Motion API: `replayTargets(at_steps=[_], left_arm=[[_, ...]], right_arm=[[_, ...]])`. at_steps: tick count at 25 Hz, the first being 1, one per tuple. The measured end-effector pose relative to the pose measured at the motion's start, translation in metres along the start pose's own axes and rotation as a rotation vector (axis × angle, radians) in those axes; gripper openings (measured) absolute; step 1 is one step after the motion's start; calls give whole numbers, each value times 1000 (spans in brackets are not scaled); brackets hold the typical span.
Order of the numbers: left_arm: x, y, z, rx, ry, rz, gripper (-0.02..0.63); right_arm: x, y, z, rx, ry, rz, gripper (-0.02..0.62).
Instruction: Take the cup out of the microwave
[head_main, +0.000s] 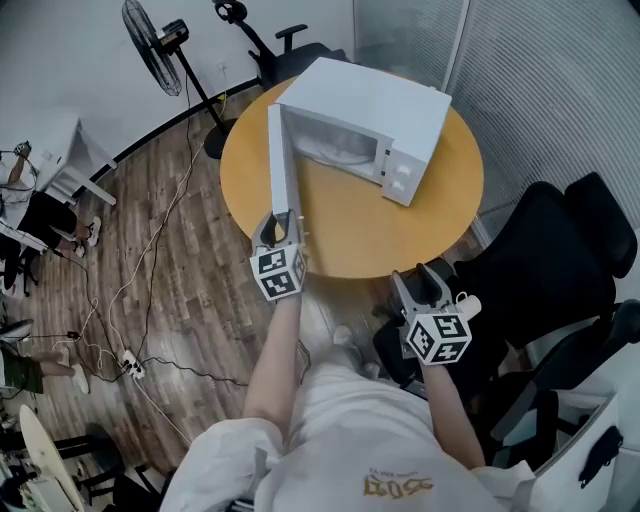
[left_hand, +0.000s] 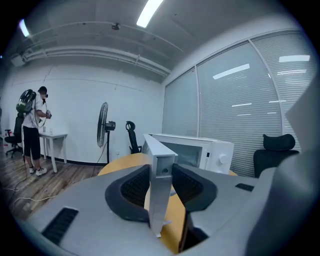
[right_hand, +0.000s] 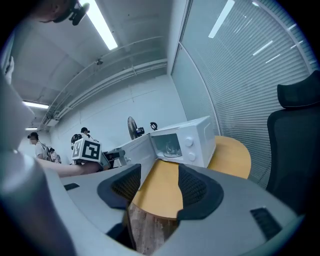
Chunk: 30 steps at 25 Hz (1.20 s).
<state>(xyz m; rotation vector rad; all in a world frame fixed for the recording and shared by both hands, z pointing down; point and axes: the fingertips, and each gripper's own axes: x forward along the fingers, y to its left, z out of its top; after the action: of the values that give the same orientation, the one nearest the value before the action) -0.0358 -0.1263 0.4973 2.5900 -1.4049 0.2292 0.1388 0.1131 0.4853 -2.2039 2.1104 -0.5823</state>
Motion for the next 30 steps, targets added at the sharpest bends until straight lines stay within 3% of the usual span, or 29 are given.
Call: replayTargets(at_steps=[5,12,21,25,30], left_arm=[[-1,15,-1,12,-1,26,150],[-6,27,-1,19,-12,18,152],[-7,59,0,32,-50,-68,158],[-2,71,-3,32,-34,-104,207],[1,76,4,85,-43,-130,175]], right_arm=[[0,9,-7,-3,13,32,232],[47,30,7,-23,18,83,232],[125,66,13,-34,49,165,230],[155,76,9,-38,70,177,230],[185,88,14,-52,71,173,230]])
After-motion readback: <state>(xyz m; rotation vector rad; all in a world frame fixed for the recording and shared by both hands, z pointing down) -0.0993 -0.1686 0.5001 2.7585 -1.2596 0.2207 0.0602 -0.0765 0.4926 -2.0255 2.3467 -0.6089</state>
